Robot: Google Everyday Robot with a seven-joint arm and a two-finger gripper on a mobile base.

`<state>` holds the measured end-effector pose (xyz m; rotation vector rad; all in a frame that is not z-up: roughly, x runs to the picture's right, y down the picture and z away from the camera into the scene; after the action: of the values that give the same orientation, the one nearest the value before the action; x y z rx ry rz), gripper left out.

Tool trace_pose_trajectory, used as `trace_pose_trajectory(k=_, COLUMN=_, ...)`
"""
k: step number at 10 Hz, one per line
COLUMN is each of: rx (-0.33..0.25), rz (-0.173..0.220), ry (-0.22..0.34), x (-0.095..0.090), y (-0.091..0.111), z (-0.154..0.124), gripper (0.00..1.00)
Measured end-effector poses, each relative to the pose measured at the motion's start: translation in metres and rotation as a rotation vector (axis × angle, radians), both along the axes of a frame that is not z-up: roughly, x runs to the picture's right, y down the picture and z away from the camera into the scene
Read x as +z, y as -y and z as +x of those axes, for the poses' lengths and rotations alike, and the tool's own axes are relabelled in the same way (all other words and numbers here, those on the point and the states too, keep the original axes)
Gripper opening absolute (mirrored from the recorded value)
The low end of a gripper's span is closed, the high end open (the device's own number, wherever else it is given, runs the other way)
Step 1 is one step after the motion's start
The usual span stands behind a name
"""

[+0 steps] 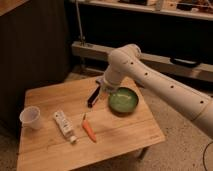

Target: Drag the ceramic bowl in a circle

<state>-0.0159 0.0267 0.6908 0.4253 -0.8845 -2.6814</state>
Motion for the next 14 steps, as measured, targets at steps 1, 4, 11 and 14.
trace_pose_trajectory(k=1, rx=0.0, rz=0.0, ry=0.0, x=0.0, y=0.0, z=0.0, gripper=0.03)
trace_pose_trajectory(k=4, rx=0.013, rz=0.01, ry=0.034, x=0.001, y=0.001, z=0.002, gripper=0.03)
trace_pose_trajectory(k=11, rx=-0.018, rz=0.255, ry=0.318, x=0.02, y=0.02, z=0.132, gripper=0.03)
trace_pose_trajectory(k=14, rx=-0.085, rz=0.298, ry=0.355, x=0.021, y=0.021, z=0.133, gripper=0.03)
